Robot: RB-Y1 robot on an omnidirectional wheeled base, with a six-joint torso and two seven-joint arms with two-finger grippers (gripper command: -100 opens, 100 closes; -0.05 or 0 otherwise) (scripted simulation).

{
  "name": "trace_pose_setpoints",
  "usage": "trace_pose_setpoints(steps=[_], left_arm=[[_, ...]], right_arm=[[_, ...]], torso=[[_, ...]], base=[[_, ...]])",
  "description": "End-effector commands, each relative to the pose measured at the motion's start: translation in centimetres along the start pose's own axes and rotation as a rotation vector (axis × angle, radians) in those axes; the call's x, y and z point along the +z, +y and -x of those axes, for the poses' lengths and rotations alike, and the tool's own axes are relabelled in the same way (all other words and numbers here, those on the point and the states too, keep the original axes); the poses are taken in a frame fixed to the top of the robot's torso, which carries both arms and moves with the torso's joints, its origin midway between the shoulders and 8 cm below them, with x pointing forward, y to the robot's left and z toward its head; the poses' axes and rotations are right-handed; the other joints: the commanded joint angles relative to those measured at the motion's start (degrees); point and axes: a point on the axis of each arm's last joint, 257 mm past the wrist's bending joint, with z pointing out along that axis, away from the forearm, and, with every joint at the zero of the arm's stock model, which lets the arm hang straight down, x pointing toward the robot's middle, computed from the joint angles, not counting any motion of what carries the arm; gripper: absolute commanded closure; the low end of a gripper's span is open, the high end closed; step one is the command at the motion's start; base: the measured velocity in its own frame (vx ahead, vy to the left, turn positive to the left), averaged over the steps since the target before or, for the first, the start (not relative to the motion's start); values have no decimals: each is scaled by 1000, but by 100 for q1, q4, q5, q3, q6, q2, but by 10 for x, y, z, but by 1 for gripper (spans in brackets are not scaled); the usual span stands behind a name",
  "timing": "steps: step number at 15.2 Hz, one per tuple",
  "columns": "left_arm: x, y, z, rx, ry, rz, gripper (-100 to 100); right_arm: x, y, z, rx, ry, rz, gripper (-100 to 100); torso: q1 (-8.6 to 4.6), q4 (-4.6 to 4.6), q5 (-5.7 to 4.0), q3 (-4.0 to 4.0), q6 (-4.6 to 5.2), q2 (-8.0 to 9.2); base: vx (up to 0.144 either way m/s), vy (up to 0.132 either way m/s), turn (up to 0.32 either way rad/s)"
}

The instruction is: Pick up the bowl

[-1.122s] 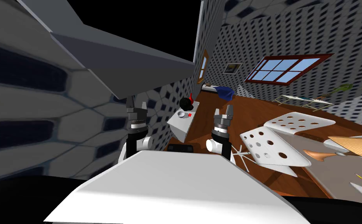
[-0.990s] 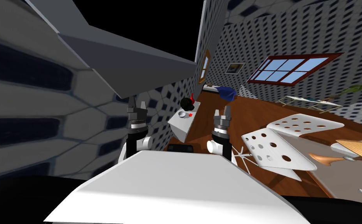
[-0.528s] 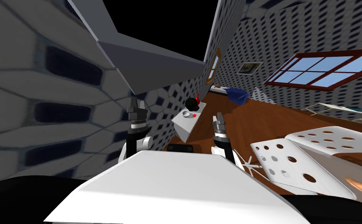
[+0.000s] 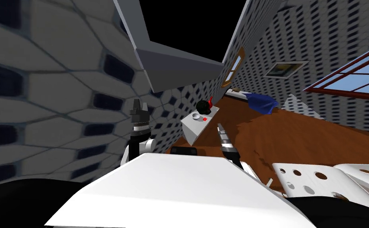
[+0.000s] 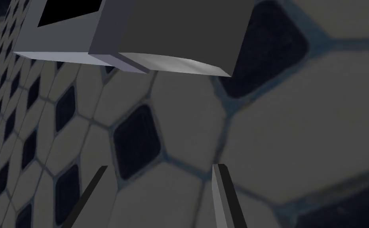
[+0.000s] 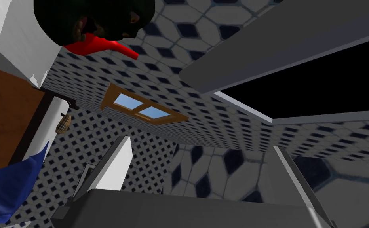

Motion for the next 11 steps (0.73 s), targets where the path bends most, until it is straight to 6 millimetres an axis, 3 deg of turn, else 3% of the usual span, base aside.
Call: trace_pose_setpoints(steps=[1, 2, 3, 5, 6, 8, 9, 10, 11], left_arm=[[0, 0, 0, 0, 0, 0, 0], [0, 0, 0, 0, 0, 0, 0], [0, 0, 0, 0, 0, 0, 0], [0, 0, 0, 0, 0, 0, 0], [0, 0, 0, 0, 0, 0, 0], [0, 0, 0, 0, 0, 0, 0], [0, 0, 0, 0, 0, 0, 0], [0, 0, 0, 0, 0, 0, 0], [0, 0, 0, 0, 0, 0, 0]], right_arm=[[-21, -37, -5, -59, 56, -93, -100], [-22, -39, -8, -78, 66, -96, -100], [-42, -66, -7, -111, 102, -167, -100], [-42, -66, -10, -133, 115, -166, -100], [-65, -93, -8, -175, 157, -238, -100], [-65, -94, -9, -188, 165, -238, -100], [-90, -120, -6, -234, 211, -310, -100], [-90, -120, -7, -243, 217, -309, -100], [-116, -143, 0, -273, 253, -378, -100]], torso=[[0, 0, 0, 0, 0, 0], [0, 0, -1, 0, -2, 0], [1, 0, 0, -1, 0, -1], [-2, 0, 0, 0, 0, 0], [-2, 0, -1, -2, 3, -4], [-1, -1, -1, -3, -1, -6], [-3, -2, -1, -5, 3, -9], [-4, -2, 0, -6, -3, -10], [-3, -2, -1, -6, -2, -11]], base=[[-44, 4, 402], [-41, 3, 347], [-43, 1, 424], [-36, -4, 287], [-28, 6, 364], [-24, -1, 261], [-22, 10, 387], [-24, 4, 435], [-28, 3, 440]])
